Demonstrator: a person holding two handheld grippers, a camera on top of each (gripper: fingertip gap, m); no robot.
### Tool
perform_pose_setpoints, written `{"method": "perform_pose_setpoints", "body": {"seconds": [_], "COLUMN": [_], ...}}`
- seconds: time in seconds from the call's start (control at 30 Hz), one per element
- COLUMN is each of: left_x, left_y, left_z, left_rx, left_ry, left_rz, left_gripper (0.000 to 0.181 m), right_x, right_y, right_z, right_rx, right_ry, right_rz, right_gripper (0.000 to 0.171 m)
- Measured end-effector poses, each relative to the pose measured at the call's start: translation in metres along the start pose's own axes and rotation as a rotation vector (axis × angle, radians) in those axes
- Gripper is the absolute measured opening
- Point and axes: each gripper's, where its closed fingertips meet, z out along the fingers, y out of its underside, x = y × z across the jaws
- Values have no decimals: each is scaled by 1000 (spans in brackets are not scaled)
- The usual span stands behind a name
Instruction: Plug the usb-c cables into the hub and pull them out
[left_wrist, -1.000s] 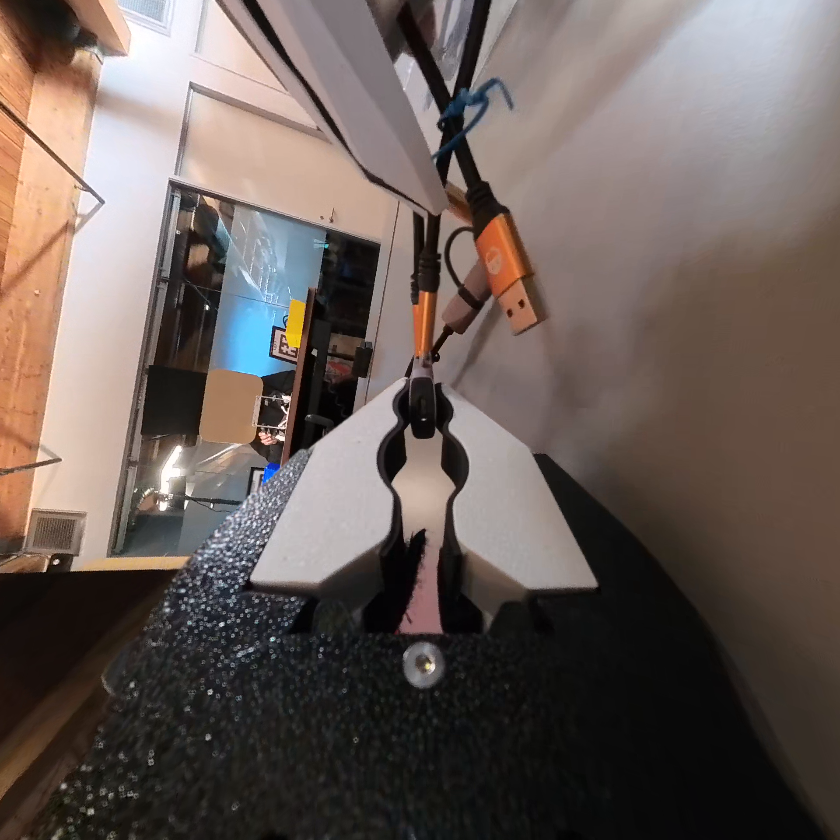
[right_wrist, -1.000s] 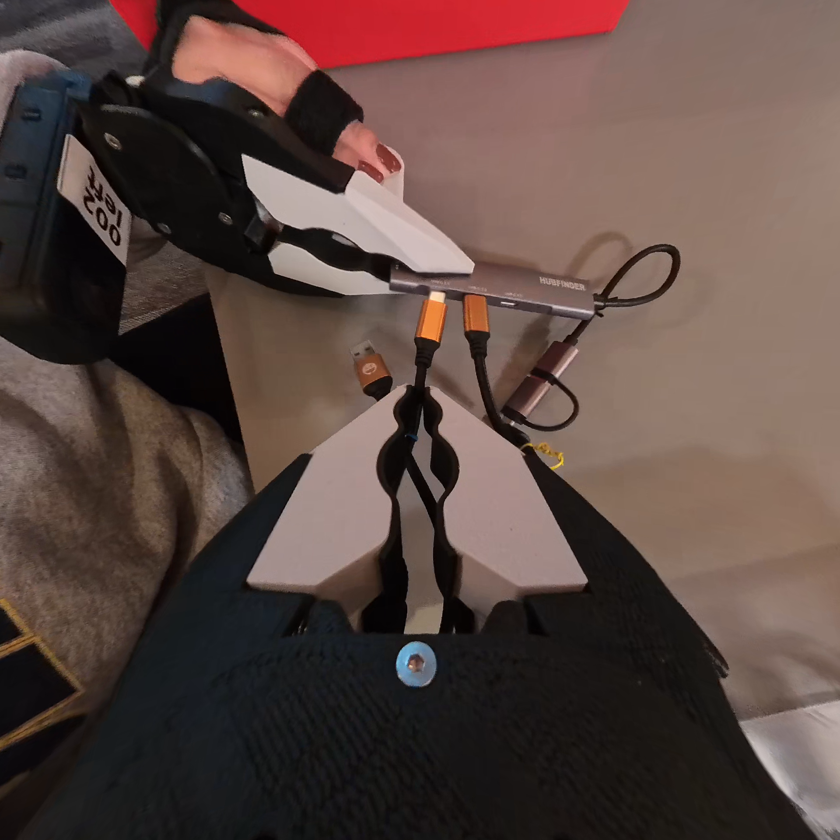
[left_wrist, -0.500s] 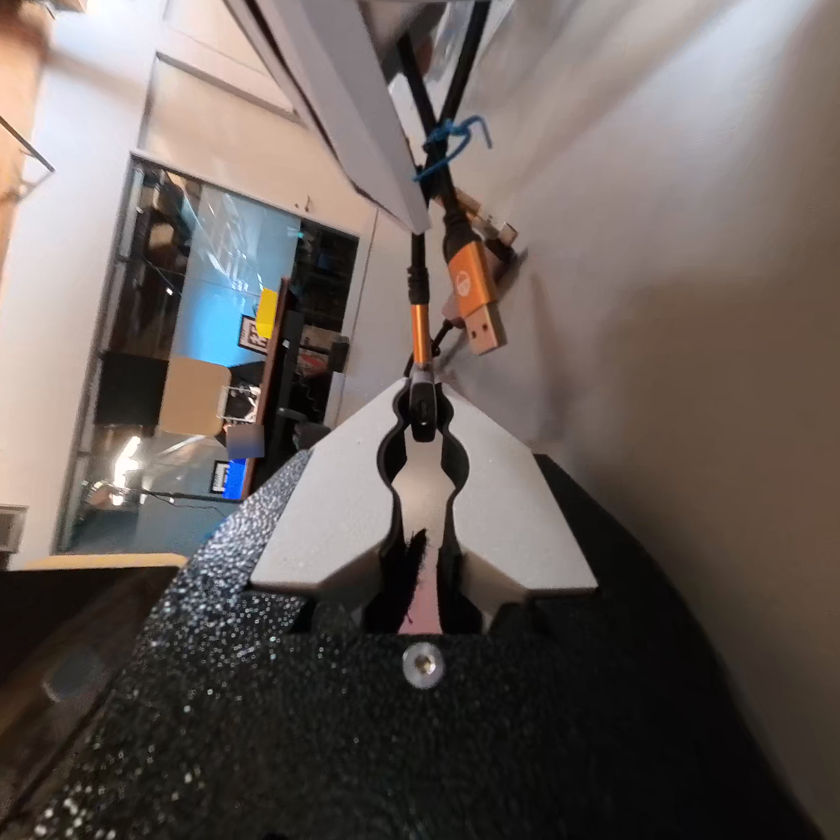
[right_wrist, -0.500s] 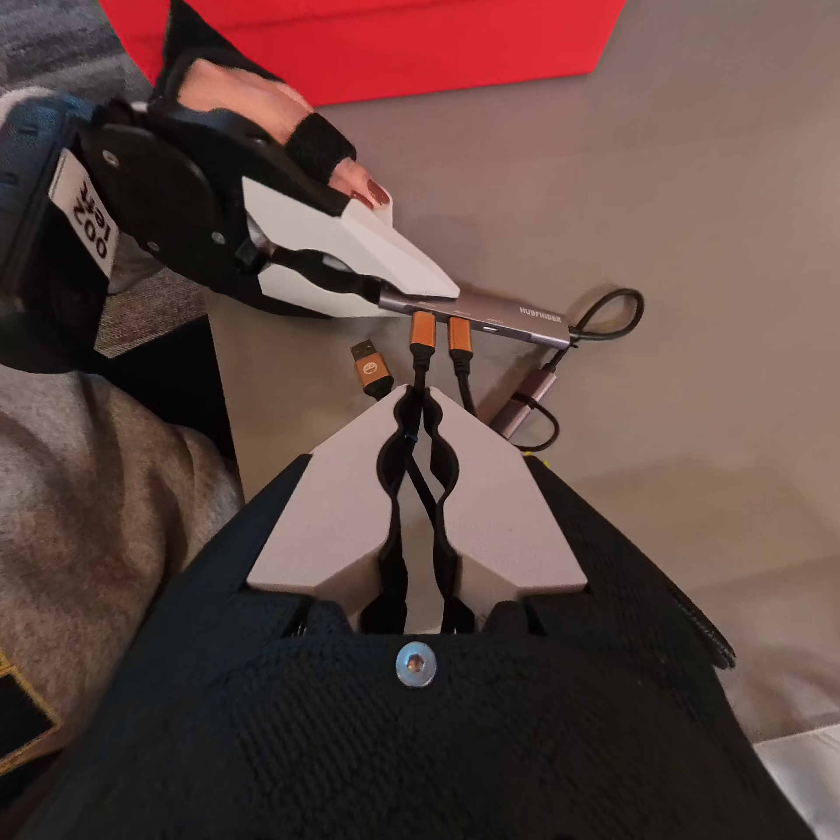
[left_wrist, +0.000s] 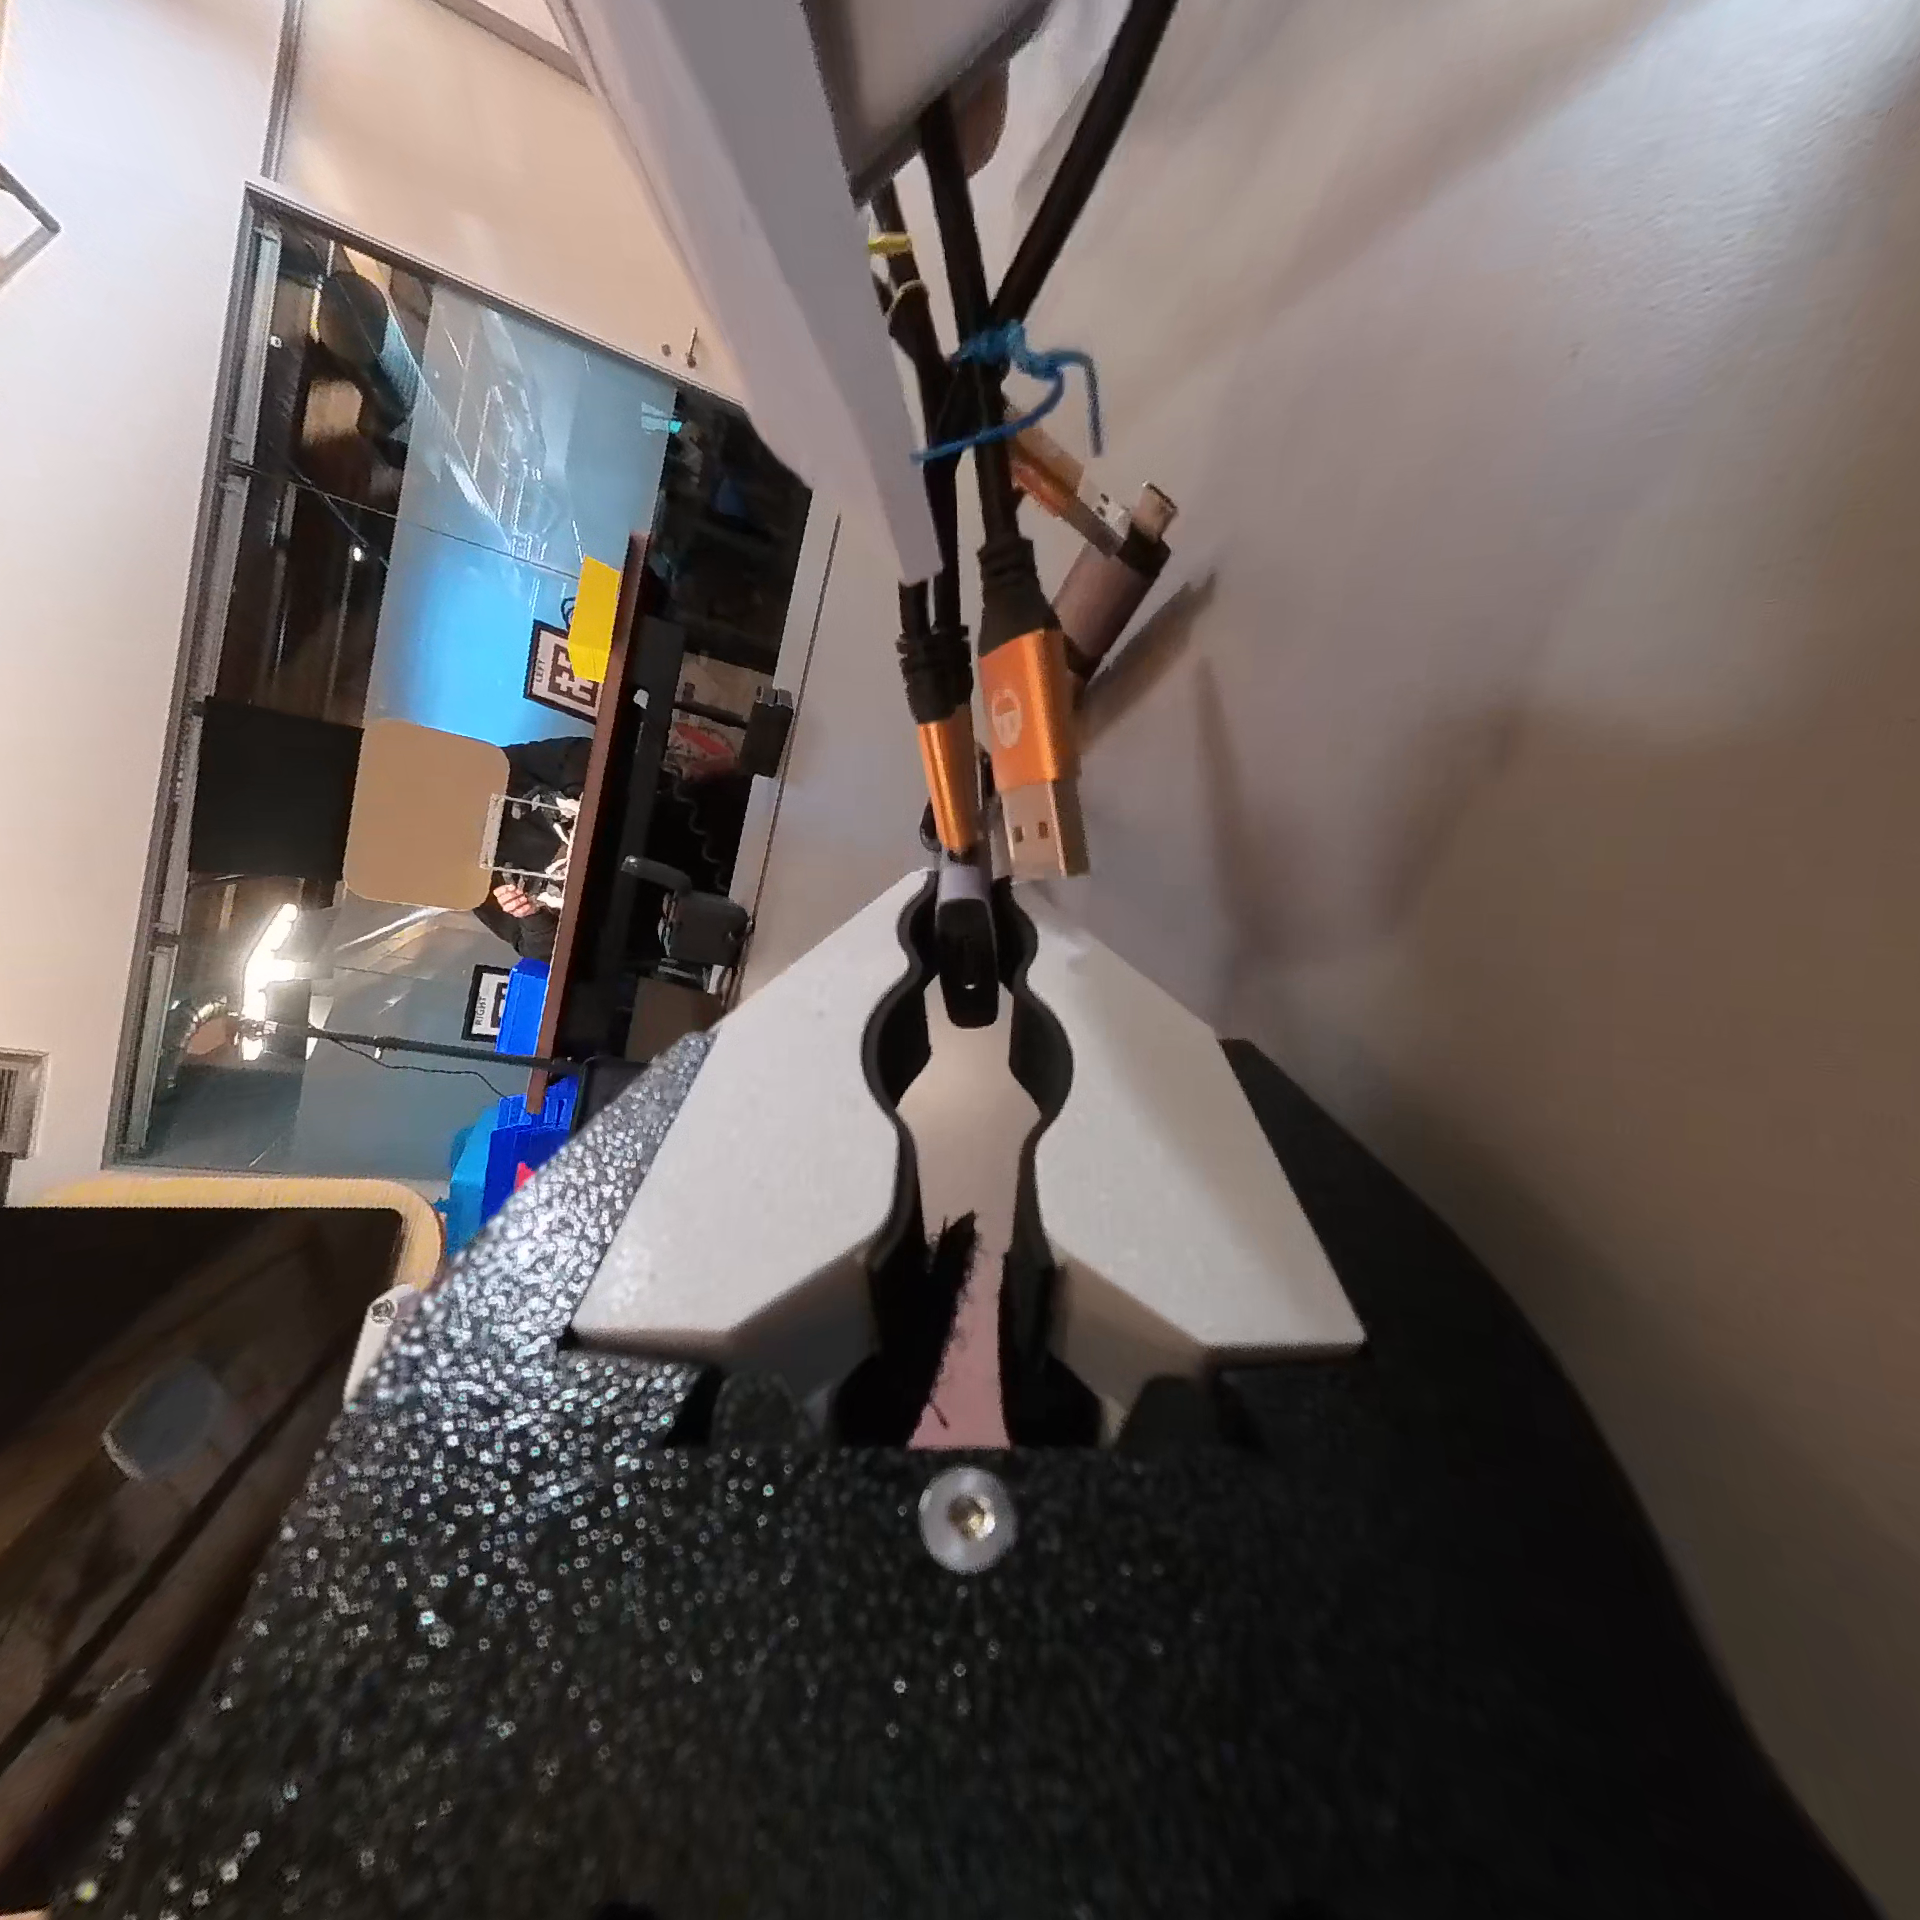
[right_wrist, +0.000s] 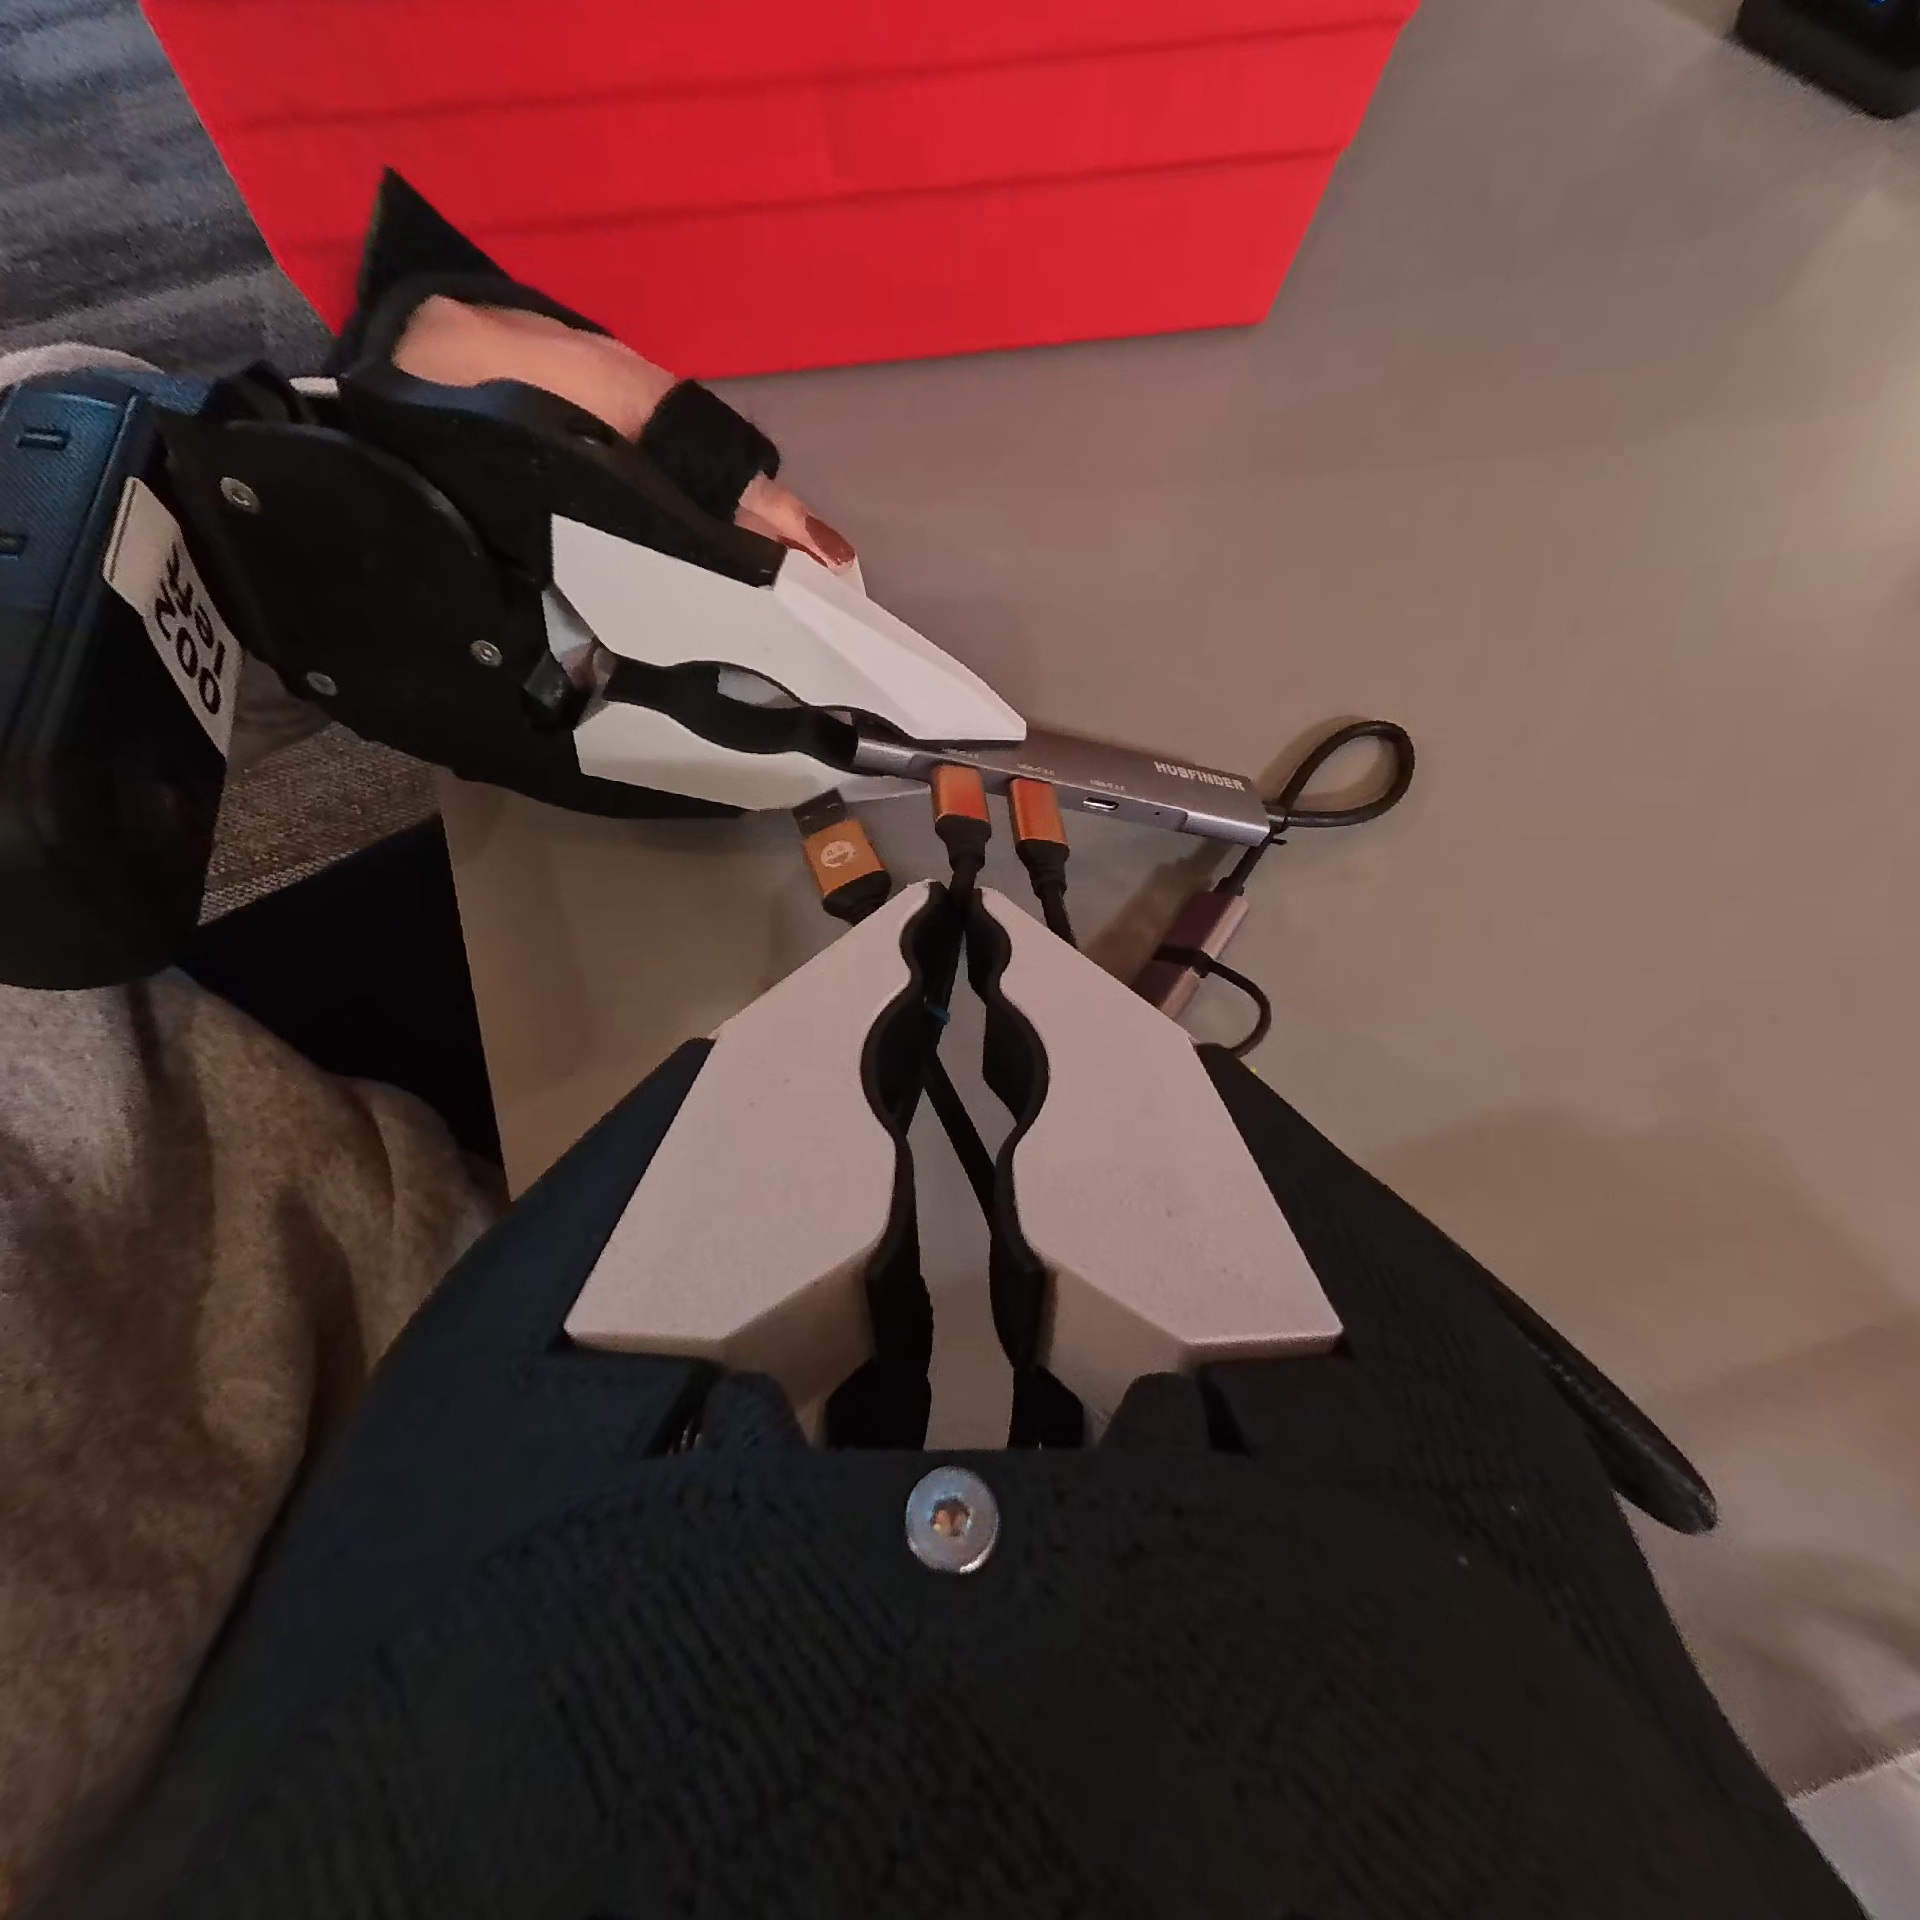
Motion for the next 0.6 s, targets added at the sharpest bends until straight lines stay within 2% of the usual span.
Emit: {"method": "perform_pose_setpoints", "body": {"seconds": [0.2, 0.6], "left_x": [-1, -2], "left_y": [2, 8], "left_z": [0, 1], "left_rx": [-10, -38], "left_ry": [6, -2], "left_rz": [-24, -11], "left_gripper": [7, 7], "right_x": [2, -1], "right_y": [-7, 4], "right_z": [2, 13], "right_rx": [41, -20], "right_ry": [31, 52], "right_rz": [9, -65], "right_gripper": [0, 0]}}
